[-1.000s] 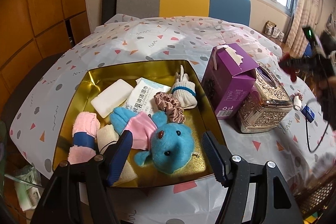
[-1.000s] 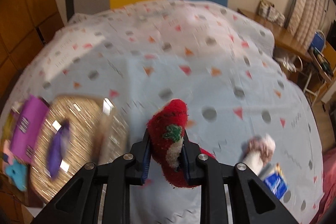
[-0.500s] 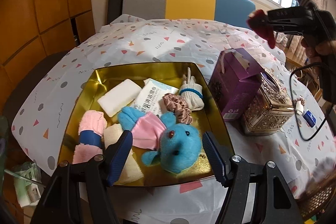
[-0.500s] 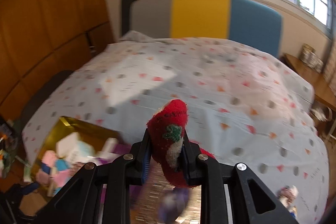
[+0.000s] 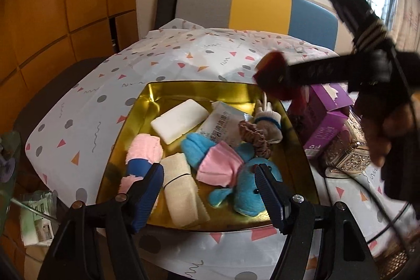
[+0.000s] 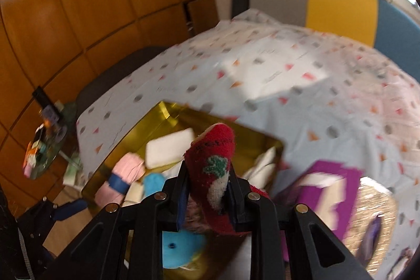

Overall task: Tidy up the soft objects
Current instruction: 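Carry the red Santa sock with the right tool into the gold tray and release, then move the right tool back over the bed to the blue Tempo tissue pack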

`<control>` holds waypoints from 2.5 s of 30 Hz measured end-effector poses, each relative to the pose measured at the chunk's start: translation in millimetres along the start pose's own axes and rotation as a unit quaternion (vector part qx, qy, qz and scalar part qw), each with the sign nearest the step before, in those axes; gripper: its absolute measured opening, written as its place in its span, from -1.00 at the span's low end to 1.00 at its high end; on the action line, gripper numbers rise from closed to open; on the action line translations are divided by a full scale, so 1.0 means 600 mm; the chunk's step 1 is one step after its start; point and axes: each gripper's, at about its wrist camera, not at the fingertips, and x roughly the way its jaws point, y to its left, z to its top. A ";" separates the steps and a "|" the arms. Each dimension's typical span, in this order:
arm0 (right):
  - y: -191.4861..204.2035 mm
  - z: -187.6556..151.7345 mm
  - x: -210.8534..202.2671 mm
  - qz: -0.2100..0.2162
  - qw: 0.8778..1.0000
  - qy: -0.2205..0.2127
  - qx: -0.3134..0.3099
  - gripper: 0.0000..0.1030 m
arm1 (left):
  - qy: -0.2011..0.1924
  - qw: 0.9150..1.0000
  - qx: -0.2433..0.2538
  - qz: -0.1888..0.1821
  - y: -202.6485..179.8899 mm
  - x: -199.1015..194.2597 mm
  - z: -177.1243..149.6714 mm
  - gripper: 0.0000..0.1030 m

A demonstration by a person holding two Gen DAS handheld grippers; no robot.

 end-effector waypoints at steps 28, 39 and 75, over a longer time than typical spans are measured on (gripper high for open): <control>0.026 0.000 0.068 -0.005 0.999 0.013 0.051 -0.24 | 0.002 0.999 -0.031 0.018 0.042 0.006 -0.008 0.42; 0.018 -0.021 -0.023 -0.044 0.997 -0.050 0.028 -0.24 | 0.001 1.000 -0.025 0.019 0.034 0.001 -0.008 0.44; -0.424 -0.296 -0.342 -0.250 0.917 -0.118 0.287 -0.23 | -0.008 0.996 0.081 -0.030 -0.099 -0.024 0.003 0.45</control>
